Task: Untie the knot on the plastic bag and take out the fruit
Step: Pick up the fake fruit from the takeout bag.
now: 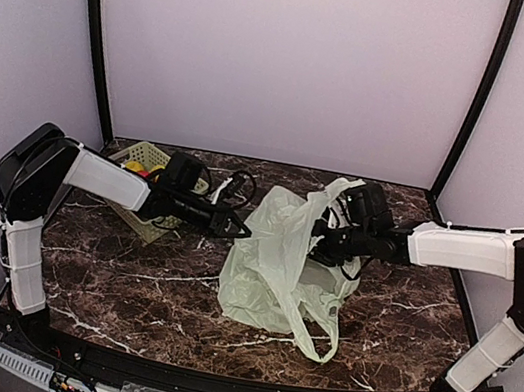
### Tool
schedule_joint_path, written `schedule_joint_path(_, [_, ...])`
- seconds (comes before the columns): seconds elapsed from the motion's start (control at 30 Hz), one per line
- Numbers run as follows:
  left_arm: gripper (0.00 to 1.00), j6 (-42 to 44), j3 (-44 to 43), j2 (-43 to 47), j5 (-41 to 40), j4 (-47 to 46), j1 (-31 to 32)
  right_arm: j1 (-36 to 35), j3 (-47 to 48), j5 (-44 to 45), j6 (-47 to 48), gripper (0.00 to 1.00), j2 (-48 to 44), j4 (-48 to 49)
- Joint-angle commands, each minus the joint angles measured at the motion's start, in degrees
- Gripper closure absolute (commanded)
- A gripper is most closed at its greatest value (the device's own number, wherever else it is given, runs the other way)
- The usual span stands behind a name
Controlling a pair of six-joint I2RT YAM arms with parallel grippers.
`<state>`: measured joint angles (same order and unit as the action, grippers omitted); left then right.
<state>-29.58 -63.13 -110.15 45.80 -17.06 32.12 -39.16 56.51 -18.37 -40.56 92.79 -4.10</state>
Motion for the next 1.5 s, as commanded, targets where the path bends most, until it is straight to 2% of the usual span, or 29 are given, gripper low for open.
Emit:
schedule_joint_path(0.0, [0.99, -0.47, 4.02, 1.24, -14.17, 9.75, -6.9, 3.82, -2.26, 4.11, 0.48, 0.81, -4.77, -7.33])
schedule_joint_path(0.13, [0.99, -0.16, 4.37, 1.98, -14.44, 10.19, -7.63, 4.13, -2.8, 3.17, 1.33, 0.77, -4.91, -7.63])
schedule_joint_path(0.3, [0.98, 1.57, 4.14, 2.3, -7.09, 8.6, -7.56, 4.18, -1.35, -1.44, 3.28, 0.76, -1.3, -8.57])
schedule_joint_path(0.37, [0.9, 1.86, 4.45, 3.16, -3.97, 7.61, -7.13, 4.07, -0.39, -3.18, 3.76, 0.76, 0.53, -9.5])
schedule_joint_path(0.43, [0.76, 2.08, 4.42, 4.54, -2.87, 7.31, -6.45, 3.61, 0.28, -4.41, 4.24, 0.76, 1.85, -9.61])
schedule_joint_path(0.47, [0.64, 2.21, 4.24, 4.92, -2.59, 7.39, -6.15, 3.36, 0.6, -4.78, 4.6, 0.76, 2.37, -9.68])
schedule_joint_path(0.5, [0.58, 2.18, 3.89, 5.44, -2.53, 7.48, -5.63, 3.12, 0.92, -5.09, 4.79, 0.76, 2.85, -9.82])
schedule_joint_path(0.57, [0.38, 1.08, 2.96, 5.36, -2.25, 6.67, -4.56, 2.83, 1.51, -5.42, 4.93, 0.76, 3.59, -10.04])
schedule_joint_path(0.73, [0.16, -1.12, -1.24, 1.65, -2.53, 6.23, -1.9, 2.27, 2.23, -6.29, 5.49, 0.76, 4.67, -10.05])
schedule_joint_path(0.77, [0.08, -1.84, -2.71, 0.97, -2.84, 6.03, -1.18, 2.04, 2.38, -6.51, 5.71, 0.76, 4.94, -10.1])
schedule_joint_path(0.83, [0.02, -2.7, -4.88, -1.11, -2.85, 5.62, -0.08, 1.85, 2.66, -6.52, 5.72, 0.76, 5.57, -10.34])
schedule_joint_path(1.3, [0.01, -2.89, -15.24, -12.66, -5.33, 11.84, 4.02, 1.69, 3.9, -5.94, 5.14, 0.68, 8.0, -12.34])
schedule_joint_path(1.4, [0.12, -4.18, -15.55, -13.7, -3.9, 9.99, 4.92, 1.64, 4.21, -5.46, 4.9, 0.63, 8.4, -12.8])
schedule_joint_path(1.43, [0.24, -4.94, -15.42, -13.83, -3.62, 8.88, 5.07, 1.63, 4.26, -5.23, 4.79, 0.62, 8.64, -13.04])
schedule_joint_path(1.47, [0.3, -5.21, -15.3, -13.99, -3.22, 8.53, 5.11, 1.63, 4.4, -5.08, 4.71, 0.61, 8.79, -13.3])
